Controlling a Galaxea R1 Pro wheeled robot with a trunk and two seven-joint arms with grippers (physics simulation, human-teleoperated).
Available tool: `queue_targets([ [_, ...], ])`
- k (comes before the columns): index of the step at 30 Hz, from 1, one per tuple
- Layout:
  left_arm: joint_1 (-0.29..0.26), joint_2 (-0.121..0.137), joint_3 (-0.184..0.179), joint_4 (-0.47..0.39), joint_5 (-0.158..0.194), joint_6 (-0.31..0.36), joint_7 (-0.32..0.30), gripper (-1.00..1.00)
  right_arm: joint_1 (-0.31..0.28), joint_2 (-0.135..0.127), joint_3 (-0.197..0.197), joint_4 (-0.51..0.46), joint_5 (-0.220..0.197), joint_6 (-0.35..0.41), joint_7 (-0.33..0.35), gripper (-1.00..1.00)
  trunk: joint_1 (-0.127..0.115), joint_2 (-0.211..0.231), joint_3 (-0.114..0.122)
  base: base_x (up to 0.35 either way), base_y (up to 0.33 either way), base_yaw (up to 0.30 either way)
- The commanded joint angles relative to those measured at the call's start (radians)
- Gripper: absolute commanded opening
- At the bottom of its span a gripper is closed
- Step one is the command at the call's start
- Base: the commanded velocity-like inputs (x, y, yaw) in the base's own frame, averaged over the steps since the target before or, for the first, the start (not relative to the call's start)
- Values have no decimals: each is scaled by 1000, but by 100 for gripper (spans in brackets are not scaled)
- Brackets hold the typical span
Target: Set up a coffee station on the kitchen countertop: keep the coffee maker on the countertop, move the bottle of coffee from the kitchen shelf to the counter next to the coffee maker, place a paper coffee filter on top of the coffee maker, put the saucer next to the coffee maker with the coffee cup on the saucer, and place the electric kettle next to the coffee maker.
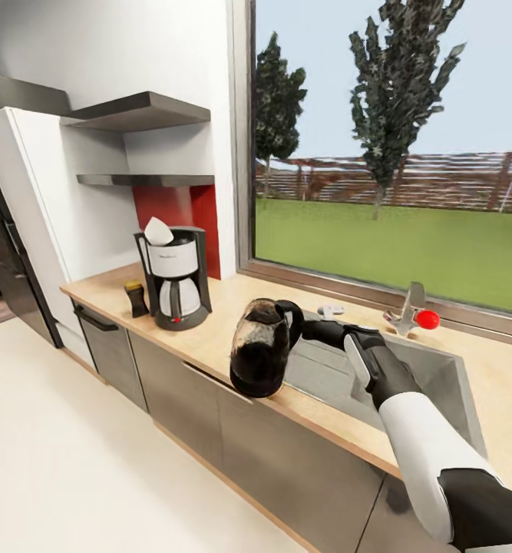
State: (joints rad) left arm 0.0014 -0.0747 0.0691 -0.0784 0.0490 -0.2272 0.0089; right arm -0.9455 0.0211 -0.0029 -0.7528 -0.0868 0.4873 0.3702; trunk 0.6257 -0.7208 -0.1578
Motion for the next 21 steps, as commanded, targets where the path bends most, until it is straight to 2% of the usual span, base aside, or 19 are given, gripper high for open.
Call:
queue_targets([
  [1,0,0,6,-1,3,-1,-1,100,-1,0,-1,-2,-13,8,-2,-100,1,-1,-1,203,306,0],
  [16,0,0,6,-1,3,-1,-1,100,-1,1,-2,-2,-13,8,-2,-100,1,-1,-1,223,283,0],
  [21,0,0,6,-1,3,-1,-1,100,-1,0,-1,-1,-13,8,-2,-100,1,-1,-1,239,255,-144],
])
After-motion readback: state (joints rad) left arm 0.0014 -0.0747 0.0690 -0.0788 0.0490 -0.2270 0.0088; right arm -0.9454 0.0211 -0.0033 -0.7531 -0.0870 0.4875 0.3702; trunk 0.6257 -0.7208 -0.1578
